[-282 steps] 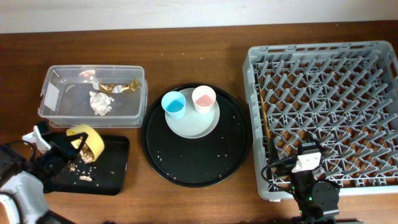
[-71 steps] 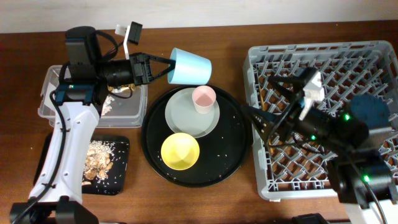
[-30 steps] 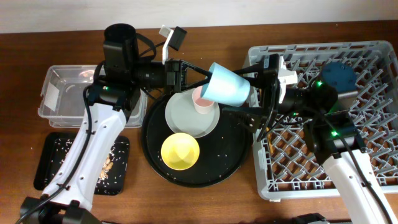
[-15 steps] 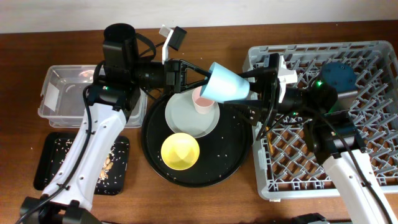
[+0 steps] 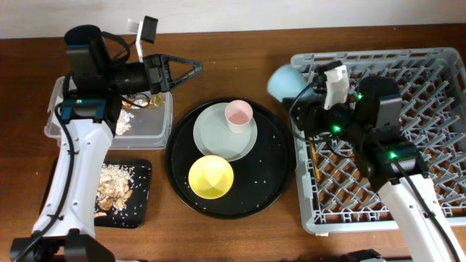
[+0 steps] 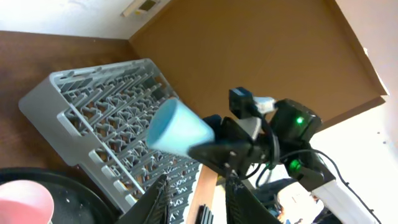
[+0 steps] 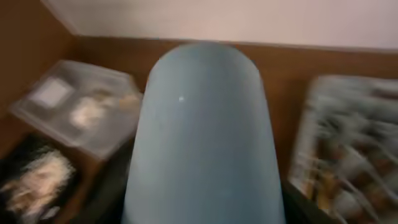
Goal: Sort waste into correct bins and load items into the dishwasher rack
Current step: 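Lower the blue cup upside down into the rack with the right gripper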
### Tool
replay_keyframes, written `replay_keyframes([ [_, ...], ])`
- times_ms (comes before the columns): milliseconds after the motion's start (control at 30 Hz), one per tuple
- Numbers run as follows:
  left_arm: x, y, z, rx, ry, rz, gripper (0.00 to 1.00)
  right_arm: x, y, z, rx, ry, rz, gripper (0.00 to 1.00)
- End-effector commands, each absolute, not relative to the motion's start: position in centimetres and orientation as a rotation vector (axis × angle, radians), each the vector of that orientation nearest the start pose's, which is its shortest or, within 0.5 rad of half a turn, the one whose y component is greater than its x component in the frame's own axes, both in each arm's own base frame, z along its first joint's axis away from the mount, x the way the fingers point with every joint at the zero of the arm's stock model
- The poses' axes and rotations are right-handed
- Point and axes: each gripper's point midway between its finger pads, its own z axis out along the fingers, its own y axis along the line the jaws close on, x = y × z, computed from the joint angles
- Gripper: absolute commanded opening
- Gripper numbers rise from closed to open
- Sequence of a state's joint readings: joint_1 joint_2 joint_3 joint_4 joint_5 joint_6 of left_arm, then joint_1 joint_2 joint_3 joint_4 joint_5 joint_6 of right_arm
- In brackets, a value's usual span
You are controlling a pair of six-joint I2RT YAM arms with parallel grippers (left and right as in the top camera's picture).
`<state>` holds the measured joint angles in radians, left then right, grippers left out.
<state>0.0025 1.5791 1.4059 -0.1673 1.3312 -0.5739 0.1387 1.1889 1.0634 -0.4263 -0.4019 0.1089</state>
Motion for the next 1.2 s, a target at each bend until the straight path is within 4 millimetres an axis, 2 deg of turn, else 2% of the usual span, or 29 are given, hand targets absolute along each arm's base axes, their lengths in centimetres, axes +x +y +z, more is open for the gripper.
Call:
replay_keyframes([
  [0, 38.5, -16.5, 35.5, 0.456, 1.898, -1.558, 0.29, 37.1, 4.9, 28.7, -0.037, 2.148, 0.263, 0.54],
  [67, 38.9, -16.2, 34.8, 0.414, 1.931, -1.529, 0.29, 37.1, 2.4, 29.8, 0.04, 2.178, 0.193, 0.54],
  [133, 39.4, -15.9, 33.6, 0.361, 1.978, -1.473, 0.28, 37.4, 0.0, 29.6, 0.117, 2.249, 0.137, 0.54],
  [267, 40.4, -15.1, 30.0, 0.223, 2.136, -1.302, 0.28, 38.6, -2.4, 25.6, 0.18, 2.403, 0.103, 0.53],
  [367, 40.4, -15.4, 28.0, 0.185, 2.225, -1.191, 0.28, 40.0, -2.6, 21.5, 0.168, 2.515, 0.098, 0.53],
  [467, 40.6, -16.0, 27.2, 0.194, 2.251, -1.12, 0.28, 40.5, -2.6, 19.0, 0.174, 2.579, 0.106, 0.53],
  [567, 40.8, -16.1, 26.5, 0.177, 2.278, -1.046, 0.28, 40.3, -2.6, 17.4, 0.182, 2.635, 0.111, 0.53],
  [800, 40.9, -16.5, 25.8, 0.168, 2.306, -0.981, 0.28, 38.8, -2.4, 15.6, 0.194, 2.723, 0.117, 0.53],
  [933, 40.9, -16.5, 25.8, 0.167, 2.307, -0.978, 0.28, 39.1, -2.5, 14.9, 0.193, 2.716, 0.117, 0.54],
  [1067, 40.9, -16.5, 25.8, 0.167, 2.307, -0.978, 0.28, 39.3, -2.5, 13.1, 0.199, 2.761, 0.12, 0.54],
  [1167, 41.0, -16.4, 25.7, 0.161, 2.309, -0.964, 0.28, 39.3, -2.5, 12.8, 0.2, 2.771, 0.121, 0.54],
])
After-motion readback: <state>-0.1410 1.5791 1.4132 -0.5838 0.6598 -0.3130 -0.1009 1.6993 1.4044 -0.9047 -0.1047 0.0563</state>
